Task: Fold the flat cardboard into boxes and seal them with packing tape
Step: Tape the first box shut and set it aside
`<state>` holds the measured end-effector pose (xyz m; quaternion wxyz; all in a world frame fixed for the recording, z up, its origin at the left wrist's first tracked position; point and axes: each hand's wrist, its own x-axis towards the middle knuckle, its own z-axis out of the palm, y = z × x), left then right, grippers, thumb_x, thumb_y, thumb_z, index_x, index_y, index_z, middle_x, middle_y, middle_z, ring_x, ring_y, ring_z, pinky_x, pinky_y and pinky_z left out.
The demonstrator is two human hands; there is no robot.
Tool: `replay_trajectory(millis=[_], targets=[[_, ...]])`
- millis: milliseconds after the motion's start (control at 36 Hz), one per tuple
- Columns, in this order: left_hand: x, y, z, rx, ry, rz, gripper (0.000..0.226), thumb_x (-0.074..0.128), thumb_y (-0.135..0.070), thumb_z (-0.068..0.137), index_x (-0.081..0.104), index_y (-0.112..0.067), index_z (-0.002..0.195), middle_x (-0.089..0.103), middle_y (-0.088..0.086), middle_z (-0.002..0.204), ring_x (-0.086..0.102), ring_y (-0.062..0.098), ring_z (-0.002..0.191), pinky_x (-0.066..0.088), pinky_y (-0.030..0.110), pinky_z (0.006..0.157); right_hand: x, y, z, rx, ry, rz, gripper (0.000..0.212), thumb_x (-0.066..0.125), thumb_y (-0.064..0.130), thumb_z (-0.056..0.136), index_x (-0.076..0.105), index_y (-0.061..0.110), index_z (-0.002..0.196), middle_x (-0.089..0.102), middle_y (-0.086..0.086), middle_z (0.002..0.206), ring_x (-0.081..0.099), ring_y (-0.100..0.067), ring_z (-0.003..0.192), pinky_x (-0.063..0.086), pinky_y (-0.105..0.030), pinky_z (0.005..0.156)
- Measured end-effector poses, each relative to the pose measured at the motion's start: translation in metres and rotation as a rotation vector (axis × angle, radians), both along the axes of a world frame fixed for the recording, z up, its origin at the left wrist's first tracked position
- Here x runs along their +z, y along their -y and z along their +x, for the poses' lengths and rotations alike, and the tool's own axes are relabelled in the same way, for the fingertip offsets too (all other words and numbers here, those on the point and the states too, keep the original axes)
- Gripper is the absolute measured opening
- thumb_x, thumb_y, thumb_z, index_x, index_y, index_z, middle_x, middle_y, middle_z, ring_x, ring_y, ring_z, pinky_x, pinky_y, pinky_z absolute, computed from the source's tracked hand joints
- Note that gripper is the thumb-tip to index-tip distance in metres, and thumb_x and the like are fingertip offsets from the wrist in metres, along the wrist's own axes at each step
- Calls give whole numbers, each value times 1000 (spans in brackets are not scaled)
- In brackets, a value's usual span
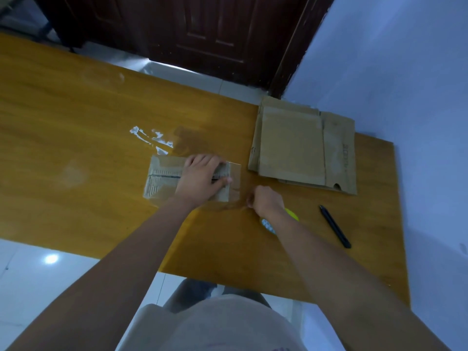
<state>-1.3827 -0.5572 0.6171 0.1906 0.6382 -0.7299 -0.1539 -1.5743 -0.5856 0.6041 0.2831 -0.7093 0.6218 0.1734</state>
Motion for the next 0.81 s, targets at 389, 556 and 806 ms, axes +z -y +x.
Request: replay_trajectory(millis=[389,556,806], targets=[[-1,0,-1,9,-28,-13,58,37,-62,82,60,-16,110,63,-1,110,53,23,110,23,31,96,-15,-12,34,96,-202,-136,39,41,7,95,38,17,133,32,-13,135,46,-31,115,44,-38,81],[0,1,0,15,-37,-12,59,36,-63,82,60,-17,110,63,-1,110,52,22,110,23,31,95,-10,-3,22,-16,-57,-248,36,48,6,90,44,11,126,34,-14,134,38,-33,123,37,-45,96],[2,1,-2,3,6,-5,41,46,-48,91,58,-16,114,61,0,114,49,22,114,21,31,97,52,-23,6,-289,672,-537,23,47,4,93,64,13,106,55,-2,105,56,-11,91,45,-23,80]])
